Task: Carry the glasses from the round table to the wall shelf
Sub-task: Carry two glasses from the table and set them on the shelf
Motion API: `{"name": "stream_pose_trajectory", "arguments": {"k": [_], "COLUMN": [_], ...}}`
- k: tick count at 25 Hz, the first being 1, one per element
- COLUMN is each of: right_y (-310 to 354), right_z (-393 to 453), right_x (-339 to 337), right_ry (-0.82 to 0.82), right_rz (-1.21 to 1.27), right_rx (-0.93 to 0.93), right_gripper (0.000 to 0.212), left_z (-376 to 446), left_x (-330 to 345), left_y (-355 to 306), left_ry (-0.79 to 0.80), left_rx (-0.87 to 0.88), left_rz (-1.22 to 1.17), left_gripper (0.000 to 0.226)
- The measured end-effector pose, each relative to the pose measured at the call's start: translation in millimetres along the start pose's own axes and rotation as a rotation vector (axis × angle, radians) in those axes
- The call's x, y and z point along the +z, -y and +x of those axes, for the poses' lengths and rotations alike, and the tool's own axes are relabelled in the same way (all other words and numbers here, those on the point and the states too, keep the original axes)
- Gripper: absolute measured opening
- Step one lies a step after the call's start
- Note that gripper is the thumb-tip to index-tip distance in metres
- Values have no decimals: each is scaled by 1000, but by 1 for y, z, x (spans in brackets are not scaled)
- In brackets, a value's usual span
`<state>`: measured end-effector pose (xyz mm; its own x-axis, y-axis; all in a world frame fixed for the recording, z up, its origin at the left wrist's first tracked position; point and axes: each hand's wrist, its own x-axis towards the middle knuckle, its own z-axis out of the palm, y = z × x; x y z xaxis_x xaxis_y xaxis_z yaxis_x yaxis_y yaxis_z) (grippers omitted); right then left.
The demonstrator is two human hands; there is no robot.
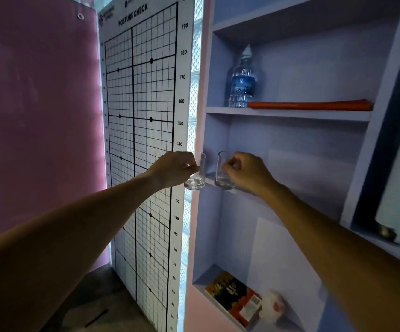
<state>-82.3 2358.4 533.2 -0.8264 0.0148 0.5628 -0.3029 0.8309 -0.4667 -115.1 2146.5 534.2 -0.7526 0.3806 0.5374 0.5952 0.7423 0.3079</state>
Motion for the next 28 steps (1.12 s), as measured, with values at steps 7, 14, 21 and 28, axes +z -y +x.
{"name": "stream_pose_trajectory", "arguments": {"k": [7,14,21,28], "right_y": [-53,-76,-95,-104], "right_z": [66,93,110,124], "right_x": [16,31,41,46], "right_ry": [24,-26,-178,-190], "right_rz": [-19,-11,16,18], "right_rx": [69,141,147,126], "right_gripper": [18,18,30,38], "left_z": [73,109,126,128], "left_x": [37,62,74,71], "left_y": [20,29,33,35], "left_ry": [0,76,86,15], "left_rx": [35,111,202,200], "left_rz": [-22,-16,13,63], "left_gripper": [23,22,22,41]}}
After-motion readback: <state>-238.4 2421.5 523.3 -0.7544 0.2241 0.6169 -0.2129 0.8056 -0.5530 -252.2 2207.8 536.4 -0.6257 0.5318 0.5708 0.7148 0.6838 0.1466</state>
